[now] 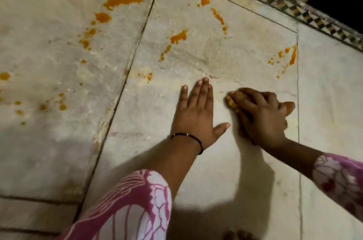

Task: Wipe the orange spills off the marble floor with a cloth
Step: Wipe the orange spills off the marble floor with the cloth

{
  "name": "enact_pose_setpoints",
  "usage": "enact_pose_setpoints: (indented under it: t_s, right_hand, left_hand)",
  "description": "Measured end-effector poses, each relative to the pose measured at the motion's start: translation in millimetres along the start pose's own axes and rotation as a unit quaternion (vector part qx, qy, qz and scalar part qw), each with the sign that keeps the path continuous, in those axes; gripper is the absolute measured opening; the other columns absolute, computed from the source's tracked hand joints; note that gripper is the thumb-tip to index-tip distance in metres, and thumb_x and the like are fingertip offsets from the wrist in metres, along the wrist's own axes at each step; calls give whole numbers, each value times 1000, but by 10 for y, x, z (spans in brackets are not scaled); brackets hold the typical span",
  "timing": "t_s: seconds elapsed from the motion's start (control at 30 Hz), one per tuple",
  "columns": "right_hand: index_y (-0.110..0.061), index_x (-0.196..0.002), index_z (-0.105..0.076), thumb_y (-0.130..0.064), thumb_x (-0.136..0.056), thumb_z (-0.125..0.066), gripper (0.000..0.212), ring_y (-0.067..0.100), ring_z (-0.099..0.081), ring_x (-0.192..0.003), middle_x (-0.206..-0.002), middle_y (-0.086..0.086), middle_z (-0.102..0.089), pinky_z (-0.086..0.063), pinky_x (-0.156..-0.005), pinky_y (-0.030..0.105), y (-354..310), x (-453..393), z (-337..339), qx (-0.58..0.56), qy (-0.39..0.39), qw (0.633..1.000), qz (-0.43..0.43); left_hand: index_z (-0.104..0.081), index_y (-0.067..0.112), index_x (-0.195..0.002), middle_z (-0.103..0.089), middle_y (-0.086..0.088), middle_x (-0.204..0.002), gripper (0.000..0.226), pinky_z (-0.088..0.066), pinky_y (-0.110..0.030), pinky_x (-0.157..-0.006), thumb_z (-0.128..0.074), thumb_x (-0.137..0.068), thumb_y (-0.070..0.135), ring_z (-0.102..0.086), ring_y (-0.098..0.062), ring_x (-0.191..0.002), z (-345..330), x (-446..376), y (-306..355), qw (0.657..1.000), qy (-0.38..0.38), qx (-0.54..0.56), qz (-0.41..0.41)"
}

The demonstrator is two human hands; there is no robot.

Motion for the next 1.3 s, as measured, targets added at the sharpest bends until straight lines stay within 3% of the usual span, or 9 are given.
enact_pose_setpoints:
  t_s: [0.07,0.23,0.47,0.6,0.73,0.9,1.07,1.2,1.3]
  right_hand:
    - [-45,-129,-53,-48,-88,-44,42,31,-39,-112,-144,-4,-42,-31,-77,42,-158,-98,-25,-15,26,999,19]
    - [-45,-132,-49,-54,-88,-45,45,32,-33,-122,-142,1,-39,-27,-93,48,204,-375,-28,-99,30,991,-82]
    - [-48,-140,-33,-60,-86,-38,55,32,-35,-131,-145,-1,-43,-33,-94,56,784,487,-157,-48,-35,988,141]
    - [-52,-142,-24,-68,-85,-26,59,28,-22,-140,-155,-6,-28,-22,-103,55,1457,330,-148,-47,-60,997,28]
    - [-52,-144,-16,-67,-86,-21,61,28,-6,-144,-159,-6,-13,-12,-108,62,1323,-376,-136,-68,-43,993,-84]
    - [-45,-148,-7,-61,-92,-27,62,26,-3,-147,-160,-7,-5,-6,-108,66,567,-286,-176,-48,-55,994,81]
    - [-33,-152,-12,-62,-90,-28,70,22,-9,-147,-160,-3,-13,-13,-111,61,974,556,-174,-37,-70,973,218]
    - [-26,-152,2,-73,-87,-15,82,15,3,-147,-160,0,-4,-4,-116,51,1595,203,-175,-37,-71,993,92]
    - [-23,-152,6,-78,-80,-13,93,14,12,-146,-160,-2,10,7,-116,49,1519,-316,-192,-33,-74,997,-18]
  left_hand:
    - [11,6,-148,18,-11,-157,95,19,-47,-113,-18,-85,70,17,-23,-145,12,28,0,1000,5,-3,10]
    - [14,10,-148,22,-6,-157,94,15,-45,-114,-21,-86,72,19,-19,-144,86,8,101,997,-42,-35,49]
    - [21,15,-145,28,-1,-153,103,13,-42,-115,5,-67,80,17,-18,-145,-10,201,343,995,-55,-9,81]
    - [30,19,-138,32,1,-151,102,18,-39,-113,23,-59,83,23,-13,-142,-20,221,368,995,-60,-6,85]
    - [22,16,-144,25,-1,-155,100,17,-39,-113,6,-69,80,21,-13,-142,-4,36,403,997,-33,-21,68]
    - [4,13,-150,13,-3,-159,96,11,-40,-115,-3,-76,74,10,-17,-146,64,-310,417,997,9,7,72]
    - [-13,6,-150,-8,-10,-159,90,2,-41,-117,-2,-87,70,-6,-21,-146,-51,-204,274,999,17,-33,39]
    - [-16,6,-150,-10,-9,-158,86,-3,-43,-116,-4,-91,67,-6,-19,-146,-92,-179,265,998,27,-34,42]
    - [-18,6,-149,-11,-9,-158,85,-3,-43,-116,-3,-91,66,-7,-19,-146,-87,-176,272,998,34,-31,41]
Point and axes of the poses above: each hand's wrist, its own x-axis away from the middle knuckle, its own z-axis out of the back of the hand, y = z × x, the point moved 3 cm from there along -x, towards the middle knuckle
